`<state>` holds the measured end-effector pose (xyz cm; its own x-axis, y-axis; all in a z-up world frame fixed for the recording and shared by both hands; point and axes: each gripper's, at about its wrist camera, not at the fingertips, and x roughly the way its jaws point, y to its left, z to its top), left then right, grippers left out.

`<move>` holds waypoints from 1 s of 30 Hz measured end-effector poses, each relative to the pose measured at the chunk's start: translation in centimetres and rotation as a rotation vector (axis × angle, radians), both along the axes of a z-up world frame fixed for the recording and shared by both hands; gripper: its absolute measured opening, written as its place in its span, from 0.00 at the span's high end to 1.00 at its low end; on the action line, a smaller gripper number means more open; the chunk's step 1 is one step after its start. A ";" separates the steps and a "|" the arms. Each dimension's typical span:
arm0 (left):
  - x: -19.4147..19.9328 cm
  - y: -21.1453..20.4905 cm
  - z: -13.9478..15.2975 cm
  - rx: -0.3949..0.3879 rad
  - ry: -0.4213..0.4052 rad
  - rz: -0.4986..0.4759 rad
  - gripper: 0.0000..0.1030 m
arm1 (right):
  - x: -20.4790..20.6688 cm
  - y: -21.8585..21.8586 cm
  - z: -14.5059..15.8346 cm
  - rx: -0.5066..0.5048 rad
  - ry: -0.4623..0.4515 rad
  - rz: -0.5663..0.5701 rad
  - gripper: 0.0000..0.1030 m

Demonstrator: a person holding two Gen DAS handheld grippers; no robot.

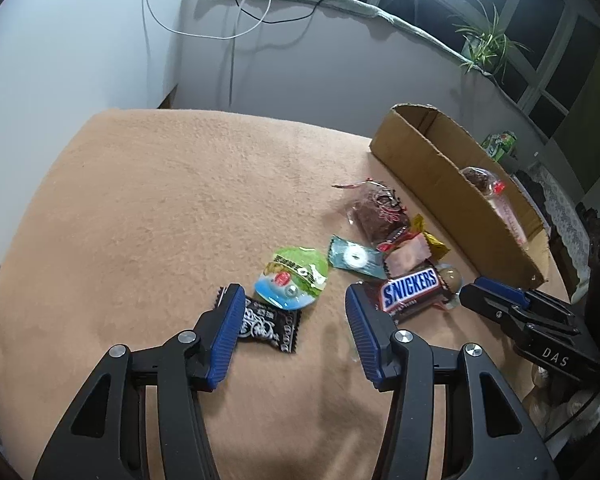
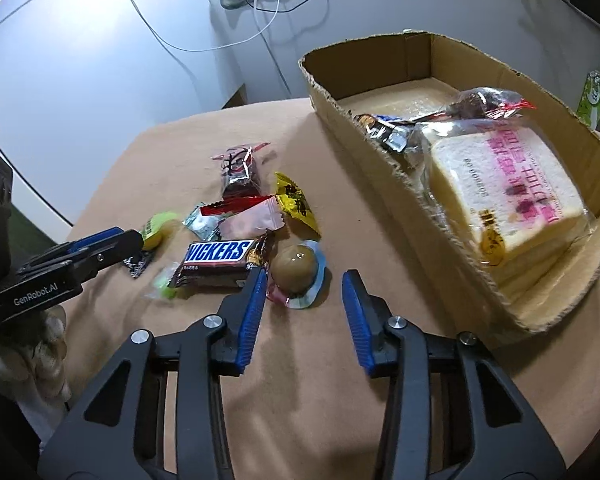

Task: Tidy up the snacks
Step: 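Grasp the green jelly cup with the left tool while the right tool grasps the round candy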

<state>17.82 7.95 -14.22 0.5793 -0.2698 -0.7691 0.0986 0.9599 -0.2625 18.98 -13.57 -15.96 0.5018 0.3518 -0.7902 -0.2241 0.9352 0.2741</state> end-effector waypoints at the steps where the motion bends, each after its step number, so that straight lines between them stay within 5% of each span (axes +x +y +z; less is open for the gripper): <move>1: 0.1 0.1 -0.1 -0.001 -0.001 0.000 0.50 | 0.1 0.2 -0.1 -0.001 0.002 0.000 0.60; 19: 1.4 -1.5 -1.6 0.091 -0.019 -0.039 0.51 | 1.2 1.6 -0.9 -0.024 -0.019 0.035 0.66; 24: 1.1 -1.7 -1.7 0.115 -0.032 -0.051 0.61 | 0.9 1.1 -0.9 0.004 -0.015 0.030 0.68; 30: 1.0 -1.9 -1.6 0.128 -0.038 -0.048 0.62 | 0.9 2.6 -0.7 -0.093 -0.036 0.086 0.67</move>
<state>18.87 6.08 -15.84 0.5973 -0.1994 -0.7769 0.1531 0.9791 -0.1336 19.88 -11.02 -16.65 0.5020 0.3210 -0.8031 -0.3126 0.9331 0.1775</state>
